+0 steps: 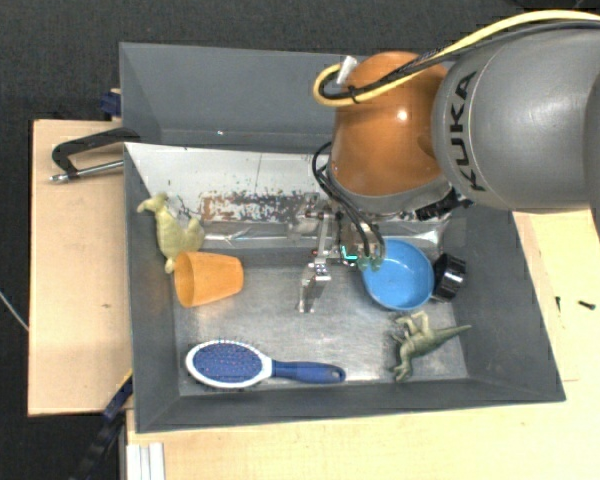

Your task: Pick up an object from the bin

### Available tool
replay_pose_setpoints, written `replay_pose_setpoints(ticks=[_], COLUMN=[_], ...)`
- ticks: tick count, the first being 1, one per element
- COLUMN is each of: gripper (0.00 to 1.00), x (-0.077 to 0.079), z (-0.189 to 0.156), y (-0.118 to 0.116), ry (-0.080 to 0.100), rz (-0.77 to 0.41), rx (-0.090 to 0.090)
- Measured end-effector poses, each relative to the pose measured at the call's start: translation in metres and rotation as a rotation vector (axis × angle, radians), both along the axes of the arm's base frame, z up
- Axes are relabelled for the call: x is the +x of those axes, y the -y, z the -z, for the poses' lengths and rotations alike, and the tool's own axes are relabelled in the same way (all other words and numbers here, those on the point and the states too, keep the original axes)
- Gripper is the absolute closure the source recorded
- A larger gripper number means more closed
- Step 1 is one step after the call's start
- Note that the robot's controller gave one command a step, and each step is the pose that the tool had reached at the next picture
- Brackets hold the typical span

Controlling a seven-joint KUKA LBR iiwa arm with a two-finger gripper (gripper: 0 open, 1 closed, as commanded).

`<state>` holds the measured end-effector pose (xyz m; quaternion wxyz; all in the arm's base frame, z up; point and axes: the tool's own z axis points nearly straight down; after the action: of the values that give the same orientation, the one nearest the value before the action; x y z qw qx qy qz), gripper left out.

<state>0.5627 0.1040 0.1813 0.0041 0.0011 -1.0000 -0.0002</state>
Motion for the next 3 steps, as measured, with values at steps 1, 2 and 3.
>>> replay_pose_setpoints(ticks=[1, 2, 3], gripper=[0.0, 0.0, 1.0], x=[0.01, 0.017, 0.019], z=[0.04, 0.109, 0.106], y=[-0.088, -0.086, -0.083], ry=[0.01, 0.014, 0.019], rz=[-0.106, -0.466, -0.463], rx=[0.005, 0.004, -0.001])
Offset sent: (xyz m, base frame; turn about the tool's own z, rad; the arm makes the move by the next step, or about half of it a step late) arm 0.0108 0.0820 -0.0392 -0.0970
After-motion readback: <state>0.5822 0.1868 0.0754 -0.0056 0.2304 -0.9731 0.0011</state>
